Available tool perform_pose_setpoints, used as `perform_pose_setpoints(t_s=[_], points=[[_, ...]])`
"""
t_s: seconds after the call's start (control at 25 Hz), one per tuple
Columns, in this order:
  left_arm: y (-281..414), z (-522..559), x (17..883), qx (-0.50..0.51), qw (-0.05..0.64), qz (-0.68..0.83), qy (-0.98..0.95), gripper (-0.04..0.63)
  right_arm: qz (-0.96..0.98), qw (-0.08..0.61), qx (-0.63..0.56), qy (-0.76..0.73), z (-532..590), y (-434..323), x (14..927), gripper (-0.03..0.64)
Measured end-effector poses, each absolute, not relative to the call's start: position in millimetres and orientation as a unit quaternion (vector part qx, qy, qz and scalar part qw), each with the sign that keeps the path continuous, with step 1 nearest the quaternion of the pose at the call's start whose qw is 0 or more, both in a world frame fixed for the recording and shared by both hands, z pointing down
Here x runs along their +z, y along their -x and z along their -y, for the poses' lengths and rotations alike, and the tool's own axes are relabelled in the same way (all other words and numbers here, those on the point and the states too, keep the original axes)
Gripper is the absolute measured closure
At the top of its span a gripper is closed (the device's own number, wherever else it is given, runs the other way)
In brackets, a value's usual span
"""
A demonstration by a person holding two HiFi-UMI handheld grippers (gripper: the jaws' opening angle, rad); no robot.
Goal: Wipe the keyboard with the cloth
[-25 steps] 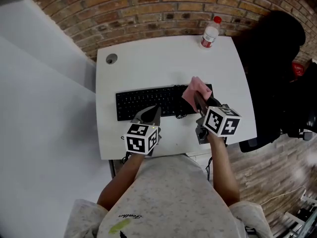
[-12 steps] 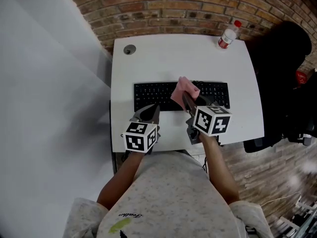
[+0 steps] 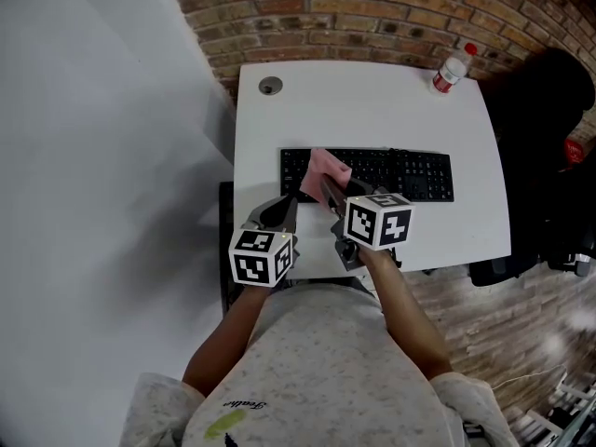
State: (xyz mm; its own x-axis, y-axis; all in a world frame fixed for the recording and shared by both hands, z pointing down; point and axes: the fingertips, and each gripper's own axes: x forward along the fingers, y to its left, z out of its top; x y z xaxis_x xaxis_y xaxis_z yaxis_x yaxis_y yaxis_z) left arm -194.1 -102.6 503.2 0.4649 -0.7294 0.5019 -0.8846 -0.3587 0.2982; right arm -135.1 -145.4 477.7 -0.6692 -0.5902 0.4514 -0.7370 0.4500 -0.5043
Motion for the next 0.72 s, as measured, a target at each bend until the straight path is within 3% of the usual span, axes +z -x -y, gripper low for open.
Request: perform_pose_setpoints(t_s=[0.72], points=[[244.1,111.9,507.1,0.144,0.271,0.490,-0.816,0.598,0.832,0.092,0.417,-0.354,138.4,214.5,508.8,0.591]])
